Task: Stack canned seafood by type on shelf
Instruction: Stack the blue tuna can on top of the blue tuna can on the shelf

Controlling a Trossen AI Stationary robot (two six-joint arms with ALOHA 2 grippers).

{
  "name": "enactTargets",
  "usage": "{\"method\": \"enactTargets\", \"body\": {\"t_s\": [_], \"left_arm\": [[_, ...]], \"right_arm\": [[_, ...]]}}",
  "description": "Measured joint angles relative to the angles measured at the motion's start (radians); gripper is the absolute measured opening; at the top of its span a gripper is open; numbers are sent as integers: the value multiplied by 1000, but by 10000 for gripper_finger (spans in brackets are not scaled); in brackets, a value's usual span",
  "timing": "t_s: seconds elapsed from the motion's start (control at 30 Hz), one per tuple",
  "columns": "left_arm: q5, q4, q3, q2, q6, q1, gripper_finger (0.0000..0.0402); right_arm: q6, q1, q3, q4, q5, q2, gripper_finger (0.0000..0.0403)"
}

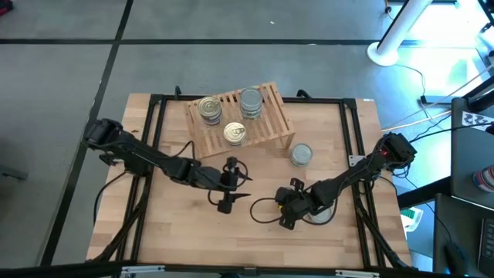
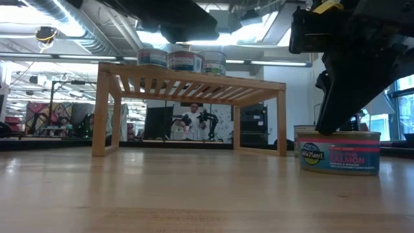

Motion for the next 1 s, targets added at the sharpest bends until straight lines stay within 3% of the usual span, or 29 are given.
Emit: {"method": "enactTargets", "body": {"t_s": [0.33, 0.77, 1.0], "left_arm": [[0, 23, 0, 35, 0, 0, 237], [0, 31, 0, 34, 11, 0, 237], [0, 31, 0, 34, 10, 0, 237]], "right_arm": [[12, -2, 0, 29, -63, -1, 86], [63, -14, 0, 40, -206, 0, 176], [53, -20, 0, 37, -206, 0, 184]]}}
